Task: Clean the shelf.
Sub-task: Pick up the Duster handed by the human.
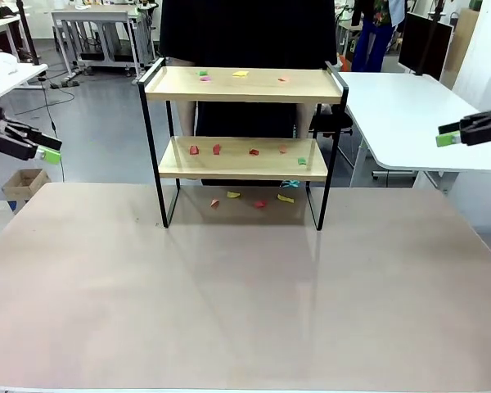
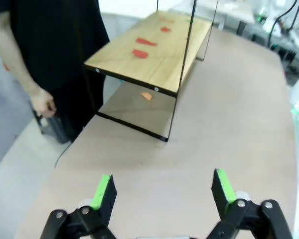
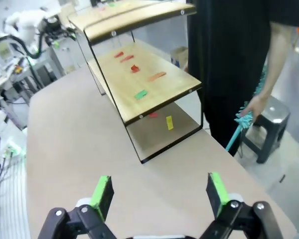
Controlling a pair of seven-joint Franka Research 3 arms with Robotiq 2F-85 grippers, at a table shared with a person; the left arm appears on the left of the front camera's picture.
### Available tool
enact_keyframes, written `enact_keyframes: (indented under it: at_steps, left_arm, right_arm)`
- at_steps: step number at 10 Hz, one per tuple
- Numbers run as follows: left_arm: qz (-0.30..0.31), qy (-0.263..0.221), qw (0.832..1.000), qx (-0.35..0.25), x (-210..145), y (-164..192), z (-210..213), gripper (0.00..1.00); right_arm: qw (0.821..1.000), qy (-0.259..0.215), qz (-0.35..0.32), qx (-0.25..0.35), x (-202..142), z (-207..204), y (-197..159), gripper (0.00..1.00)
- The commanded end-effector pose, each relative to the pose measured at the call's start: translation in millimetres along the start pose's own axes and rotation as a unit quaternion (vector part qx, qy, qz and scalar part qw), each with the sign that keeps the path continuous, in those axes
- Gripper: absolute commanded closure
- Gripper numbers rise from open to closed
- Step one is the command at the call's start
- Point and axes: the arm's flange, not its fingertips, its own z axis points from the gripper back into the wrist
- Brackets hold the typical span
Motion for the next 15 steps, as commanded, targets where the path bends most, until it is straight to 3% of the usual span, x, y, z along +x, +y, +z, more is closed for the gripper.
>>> enact_keyframes:
  at_steps: [1,2,3,4,8,9,13,15]
  left_arm:
    - [-0.004,-0.028,0.999,-0.025,-13,22,-9,0.0]
    - [-0.01,-0.048,0.999,-0.025,-17,23,-13,0.0]
    - [-0.008,-0.061,0.998,-0.017,-16,14,-11,0.0]
    - [0.004,-0.032,0.999,-0.02,-29,19,-14,0.0]
    - [0.005,-0.039,0.999,-0.021,-32,21,-15,0.0]
    - [0.006,-0.087,0.996,-0.026,-42,38,-13,0.0]
    - [-0.051,-0.186,0.979,-0.062,-71,71,-3,0.0]
    - [-0.086,-0.23,0.967,-0.064,-76,81,-6,0.0]
  right_arm:
    - [0.999,-0.017,0.036,0.027,-22,-4,-43,0.0]
    - [0.999,-0.035,0.025,0.03,-31,-2,-54,0.0]
    - [0.999,-0.004,0.021,0.029,-29,-10,-39,0.0]
    - [0.999,-0.023,0.012,0.023,-43,-4,-35,0.0]
    - [0.999,-0.025,0.013,0.029,-46,-5,-43,0.0]
    - [0.994,-0.038,0.029,0.097,-47,-5,-70,0.0]
    - [0.976,-0.138,0.069,0.152,-66,12,-123,0.0]
    - [0.973,-0.157,0.079,0.152,-69,19,-140,0.0]
